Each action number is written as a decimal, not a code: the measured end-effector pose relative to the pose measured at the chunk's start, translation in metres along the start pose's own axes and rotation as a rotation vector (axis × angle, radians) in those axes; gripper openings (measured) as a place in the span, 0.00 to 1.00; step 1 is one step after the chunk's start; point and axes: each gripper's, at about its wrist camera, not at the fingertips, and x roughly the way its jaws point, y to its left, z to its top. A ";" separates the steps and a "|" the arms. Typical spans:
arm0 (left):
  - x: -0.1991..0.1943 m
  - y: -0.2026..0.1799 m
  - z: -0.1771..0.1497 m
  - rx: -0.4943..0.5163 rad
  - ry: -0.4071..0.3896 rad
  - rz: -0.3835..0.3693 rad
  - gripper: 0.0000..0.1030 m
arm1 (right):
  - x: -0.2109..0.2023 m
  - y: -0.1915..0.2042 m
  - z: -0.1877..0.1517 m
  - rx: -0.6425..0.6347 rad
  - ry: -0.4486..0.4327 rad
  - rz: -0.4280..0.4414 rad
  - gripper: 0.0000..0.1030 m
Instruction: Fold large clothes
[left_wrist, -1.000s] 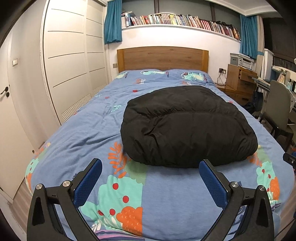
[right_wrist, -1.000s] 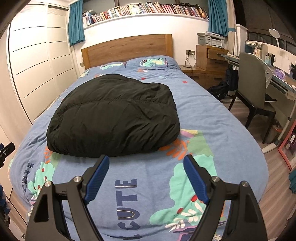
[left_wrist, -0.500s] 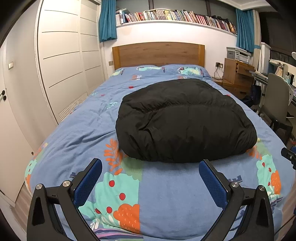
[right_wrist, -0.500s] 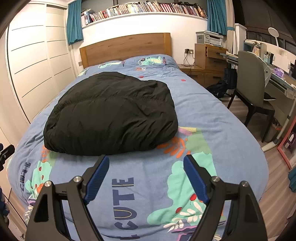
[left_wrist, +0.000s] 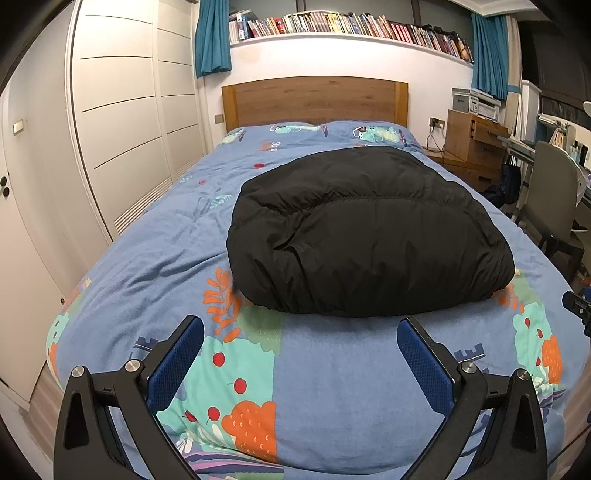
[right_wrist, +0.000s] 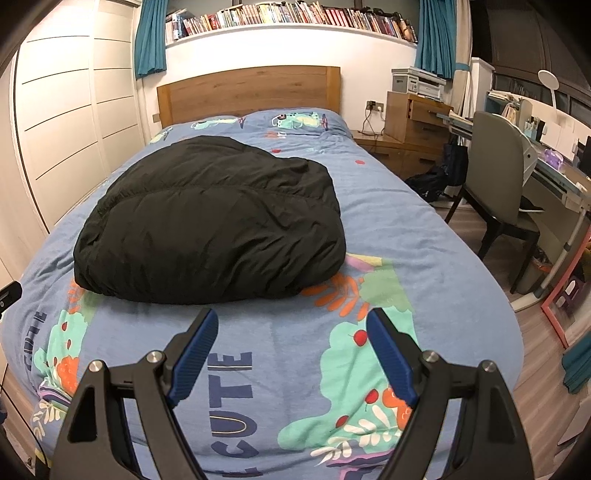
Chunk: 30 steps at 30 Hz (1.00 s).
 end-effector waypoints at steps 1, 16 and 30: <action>0.000 0.000 0.000 0.000 0.001 -0.001 0.99 | 0.000 0.000 0.000 0.000 0.000 0.000 0.80; 0.005 -0.001 -0.005 -0.004 0.022 -0.021 0.99 | 0.002 -0.001 -0.001 -0.007 0.004 -0.004 0.80; 0.012 0.002 -0.010 -0.009 0.039 -0.028 0.99 | 0.003 -0.002 -0.002 -0.012 0.007 -0.006 0.80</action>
